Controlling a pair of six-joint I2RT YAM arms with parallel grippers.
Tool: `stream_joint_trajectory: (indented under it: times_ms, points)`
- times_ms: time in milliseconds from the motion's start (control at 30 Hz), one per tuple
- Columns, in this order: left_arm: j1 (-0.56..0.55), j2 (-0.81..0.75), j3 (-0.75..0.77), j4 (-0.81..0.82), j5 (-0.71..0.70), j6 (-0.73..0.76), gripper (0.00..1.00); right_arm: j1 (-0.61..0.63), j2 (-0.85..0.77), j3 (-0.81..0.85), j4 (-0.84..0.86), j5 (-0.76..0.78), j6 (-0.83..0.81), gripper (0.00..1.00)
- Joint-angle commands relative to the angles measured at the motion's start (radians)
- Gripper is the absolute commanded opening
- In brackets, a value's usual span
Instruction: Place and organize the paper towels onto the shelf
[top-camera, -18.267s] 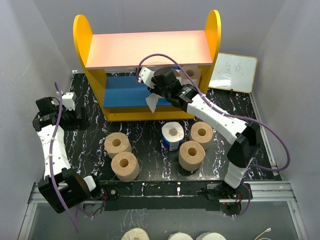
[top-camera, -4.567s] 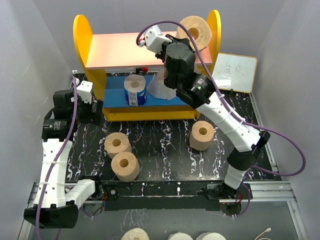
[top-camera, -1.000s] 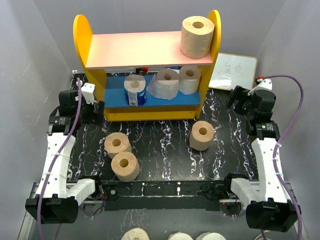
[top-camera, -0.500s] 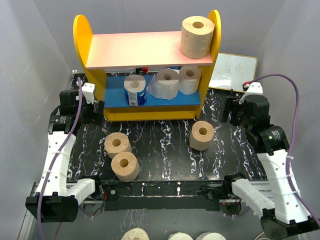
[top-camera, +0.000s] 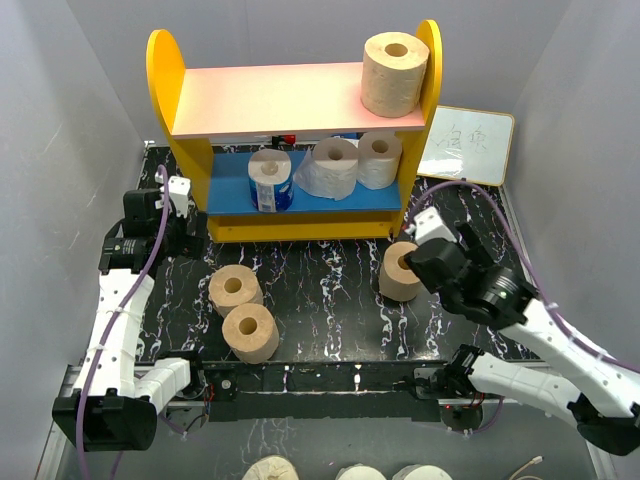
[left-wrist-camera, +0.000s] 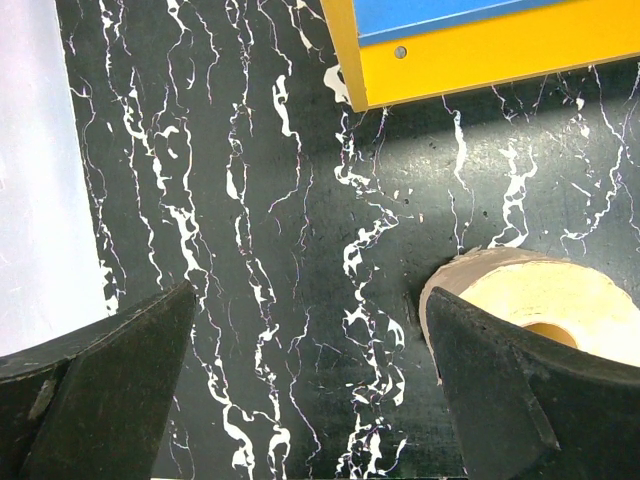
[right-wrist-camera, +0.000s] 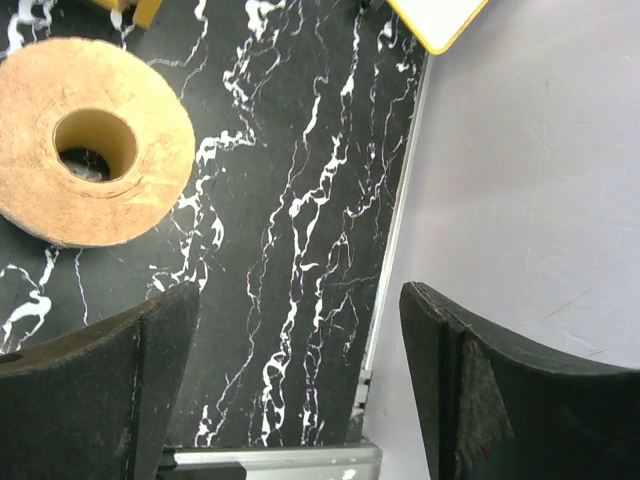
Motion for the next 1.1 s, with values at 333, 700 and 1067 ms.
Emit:
stream_joint_trajectory:
  times_ms: [333, 700, 1067]
  points:
    - [0.006, 0.021, -0.01, 0.017, -0.02, 0.0, 0.99, 0.145, 0.113, -0.019, 0.066, -0.119, 0.041, 0.69]
    - [0.005, 0.008, -0.036, 0.024, -0.029, 0.005, 0.99, 0.28, 0.219, -0.095, 0.182, -0.029, 0.004, 0.7]
    - [0.005, 0.015, -0.032, 0.024, -0.016, 0.003, 0.99, 0.288, 0.312, -0.125, 0.265, -0.02, 0.014, 0.7]
